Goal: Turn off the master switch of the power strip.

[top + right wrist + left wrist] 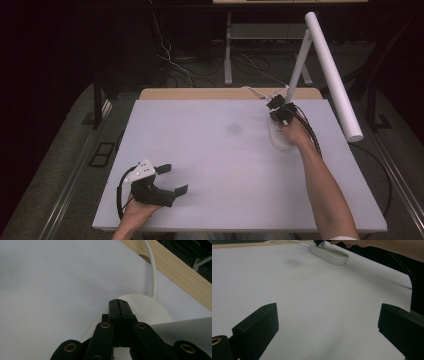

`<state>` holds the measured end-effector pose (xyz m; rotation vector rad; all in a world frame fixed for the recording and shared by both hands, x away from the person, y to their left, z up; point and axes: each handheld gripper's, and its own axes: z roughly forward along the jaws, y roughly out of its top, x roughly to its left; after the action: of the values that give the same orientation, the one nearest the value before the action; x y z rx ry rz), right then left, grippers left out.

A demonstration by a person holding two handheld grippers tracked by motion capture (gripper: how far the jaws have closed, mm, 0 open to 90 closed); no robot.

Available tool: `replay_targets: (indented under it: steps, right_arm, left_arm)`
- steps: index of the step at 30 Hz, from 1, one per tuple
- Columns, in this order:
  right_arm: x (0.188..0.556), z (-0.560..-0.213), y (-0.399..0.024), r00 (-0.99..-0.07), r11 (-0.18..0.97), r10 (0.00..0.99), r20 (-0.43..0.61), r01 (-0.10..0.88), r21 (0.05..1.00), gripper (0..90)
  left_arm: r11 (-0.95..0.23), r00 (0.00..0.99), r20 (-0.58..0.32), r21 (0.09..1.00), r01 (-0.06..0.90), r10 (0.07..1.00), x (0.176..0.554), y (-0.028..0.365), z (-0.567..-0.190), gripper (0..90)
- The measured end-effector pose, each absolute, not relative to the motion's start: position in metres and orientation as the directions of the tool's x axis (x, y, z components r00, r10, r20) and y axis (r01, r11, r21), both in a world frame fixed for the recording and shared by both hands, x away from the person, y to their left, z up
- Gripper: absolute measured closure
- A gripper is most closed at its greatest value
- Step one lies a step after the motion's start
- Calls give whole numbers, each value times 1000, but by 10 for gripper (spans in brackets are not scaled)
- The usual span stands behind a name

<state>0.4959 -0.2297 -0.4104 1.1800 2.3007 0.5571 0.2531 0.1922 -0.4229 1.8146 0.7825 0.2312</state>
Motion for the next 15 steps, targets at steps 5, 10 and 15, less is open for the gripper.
replay_targets:
  steps: [5,10,15]
  right_arm:
    - [487,-404,-219,-508,561,817,-272,589,582,895]
    - [479,-395,-214,-528,571,805,-270,567,594,895]
    - [474,-390,-213,-535,571,803,-264,564,596,895]
  left_arm:
    - [-184,761,-214,898,400,612,253,192,-423,20]
    - [-188,764,-211,898,398,610,253,191,-423,20]
    - [-184,764,-213,899,397,609,252,192,-422,21]
